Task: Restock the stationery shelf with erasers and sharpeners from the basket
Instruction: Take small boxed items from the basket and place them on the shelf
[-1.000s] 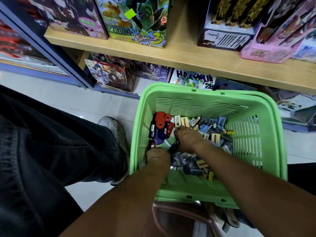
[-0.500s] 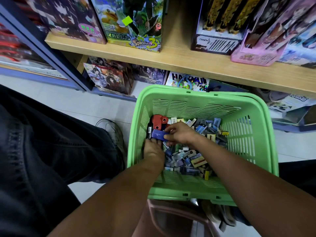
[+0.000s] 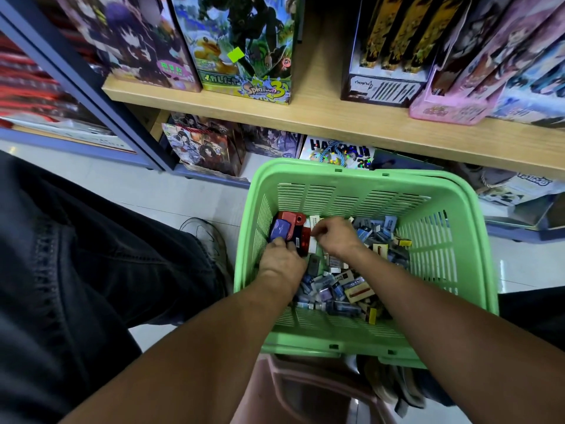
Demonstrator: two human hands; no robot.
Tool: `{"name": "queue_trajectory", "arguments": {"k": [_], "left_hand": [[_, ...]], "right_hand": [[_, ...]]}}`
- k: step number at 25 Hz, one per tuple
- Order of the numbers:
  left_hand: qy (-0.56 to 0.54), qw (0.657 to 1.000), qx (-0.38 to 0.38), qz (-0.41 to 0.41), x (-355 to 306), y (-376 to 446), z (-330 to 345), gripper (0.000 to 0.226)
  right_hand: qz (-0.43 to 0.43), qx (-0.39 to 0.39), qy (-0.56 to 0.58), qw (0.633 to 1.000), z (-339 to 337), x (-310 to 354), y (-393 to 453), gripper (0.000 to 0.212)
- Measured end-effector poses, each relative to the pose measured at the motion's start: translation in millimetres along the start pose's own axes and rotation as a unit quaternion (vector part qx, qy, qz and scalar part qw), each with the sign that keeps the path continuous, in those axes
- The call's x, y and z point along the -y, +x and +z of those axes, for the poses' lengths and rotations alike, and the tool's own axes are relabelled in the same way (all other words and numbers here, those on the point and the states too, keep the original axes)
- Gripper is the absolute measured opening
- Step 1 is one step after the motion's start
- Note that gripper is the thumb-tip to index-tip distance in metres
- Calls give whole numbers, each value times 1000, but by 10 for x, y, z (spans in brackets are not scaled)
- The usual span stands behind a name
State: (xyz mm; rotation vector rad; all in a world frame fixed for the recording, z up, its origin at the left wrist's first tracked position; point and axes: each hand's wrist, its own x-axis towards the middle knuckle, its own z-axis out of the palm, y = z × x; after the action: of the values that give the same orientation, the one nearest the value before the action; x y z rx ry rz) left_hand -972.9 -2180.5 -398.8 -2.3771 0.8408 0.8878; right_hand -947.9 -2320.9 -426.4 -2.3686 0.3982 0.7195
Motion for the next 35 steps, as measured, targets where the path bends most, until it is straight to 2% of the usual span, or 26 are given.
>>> {"name": "queue_trajectory", "arguments": {"k": [1, 2, 3, 5, 7, 9, 11, 14, 15, 16, 18, 20, 22, 23, 26, 29, 33, 35], "left_hand": [[1, 1000, -12, 6, 31, -33, -51, 53], [-2, 1000, -25, 7, 69, -60, -105, 52], [-7, 999, -38, 2, 106, -63, -142, 49], [-3, 999, -40, -6, 157, -67, -160, 44], [35, 999, -14, -6, 167, -53, -87, 44], [64, 998, -3, 5, 150, -44, -29, 47], [59, 997, -31, 36, 74, -10, -34, 45], [15, 996, -38, 74, -90, 73, -67, 44], [9, 997, -20, 68, -110, 103, -53, 43], [16, 998, 1, 58, -109, 126, -37, 43], [50, 997, 39, 49, -78, 149, 19, 48], [56, 995, 58, 55, -82, 139, 48, 57], [53, 996, 28, 71, -141, 152, 46, 58], [38, 996, 5, 81, -180, 158, 35, 55], [-128, 988, -38, 74, -275, 204, 28, 56], [-320, 946, -20, 53, -340, 242, -32, 68], [-440, 897, 30, 22, -361, 322, 29, 69], [-441, 896, 40, -29, -329, 325, 86, 56]], "right_hand": [[-30, -14, -83, 996, -46, -85, -6, 28], [-70, 4, -166, 984, -75, -168, -38, 29], [-101, 37, -227, 968, -74, -235, -82, 30], [-129, 134, -271, 945, -2, -255, -212, 36], [-168, 211, -342, 900, 158, -187, -307, 48], [-224, 215, -458, 833, 350, -131, -356, 57], [-230, 226, -489, 811, 463, -96, -369, 53], [-166, 317, -390, 848, 349, -34, -376, 33], [-147, 329, -350, 865, 280, -52, -362, 31], [-130, 310, -306, 891, 199, -77, -351, 34], [-103, 196, -191, 956, 72, -156, -293, 41], [-101, 45, -142, 984, 0, -208, -204, 44], [-98, -71, -210, 970, -39, -264, -97, 43], [-90, -80, -252, 960, -48, -293, -57, 47], [-82, 1, -322, 943, -30, -377, 28, 69], [-86, 38, -349, 932, 24, -351, 131, 81], [-101, 52, -344, 932, -36, -371, 141, 63], [-132, 57, -328, 934, -24, -455, -37, 57]]}}
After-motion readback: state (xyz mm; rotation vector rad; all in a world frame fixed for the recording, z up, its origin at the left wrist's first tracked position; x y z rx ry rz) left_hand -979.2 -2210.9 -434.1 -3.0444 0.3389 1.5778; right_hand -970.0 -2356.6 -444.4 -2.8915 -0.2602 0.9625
